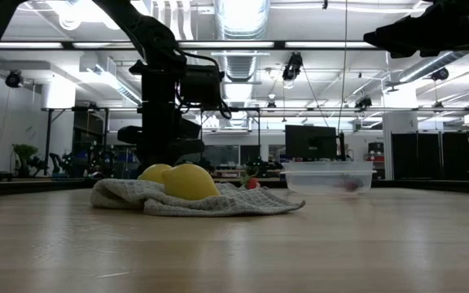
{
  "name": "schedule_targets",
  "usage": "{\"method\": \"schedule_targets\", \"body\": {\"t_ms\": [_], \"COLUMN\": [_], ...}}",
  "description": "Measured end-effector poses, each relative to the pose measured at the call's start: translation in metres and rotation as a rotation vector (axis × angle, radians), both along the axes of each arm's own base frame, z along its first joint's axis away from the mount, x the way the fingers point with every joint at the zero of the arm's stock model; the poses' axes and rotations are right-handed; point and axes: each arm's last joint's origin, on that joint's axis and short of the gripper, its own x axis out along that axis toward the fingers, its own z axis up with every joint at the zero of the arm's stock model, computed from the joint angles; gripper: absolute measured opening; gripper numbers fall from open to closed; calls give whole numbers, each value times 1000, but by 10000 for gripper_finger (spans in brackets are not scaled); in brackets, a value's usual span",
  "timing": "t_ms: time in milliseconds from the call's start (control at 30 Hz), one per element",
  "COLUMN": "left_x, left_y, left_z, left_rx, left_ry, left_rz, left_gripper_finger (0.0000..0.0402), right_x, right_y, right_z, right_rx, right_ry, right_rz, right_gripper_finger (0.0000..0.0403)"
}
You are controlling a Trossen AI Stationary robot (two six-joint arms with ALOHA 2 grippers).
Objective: Pick and placing Produce into tupperware
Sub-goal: Put the yellow yellow zucchini into the transparent bin
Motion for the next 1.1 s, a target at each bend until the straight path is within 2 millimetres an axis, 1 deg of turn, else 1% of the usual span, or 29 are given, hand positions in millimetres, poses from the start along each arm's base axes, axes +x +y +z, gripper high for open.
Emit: {"method": "schedule_targets", "body": {"t_ms": [267,333,433,500,833,1100], "left_x": [0,0,-1,-1,-1,-6], "left_y": [0,0,0,0,0,-2], "left_z": [0,0,0,-1,0,16], "left_rx": [0,0,-1,-1,2,15], "left_ry": [2,3,6,7,14,-18], "left_rz": [-1,-1,-1,-1,-29,-54], "left_gripper_finger": [58,46,17,6,1,1], "right_x": [0,0,0,0,0,0], "right_y": [0,0,0,0,0,0], "right_z": [0,0,0,0,0,0], "right_rx": [0,-2,-2,-2,-2,-2], "right_ry": [0,0,0,0,0,0], "right_rz": [0,0,0,0,0,0], "right_gripper_finger": [199,199,199,199,199,199]}}
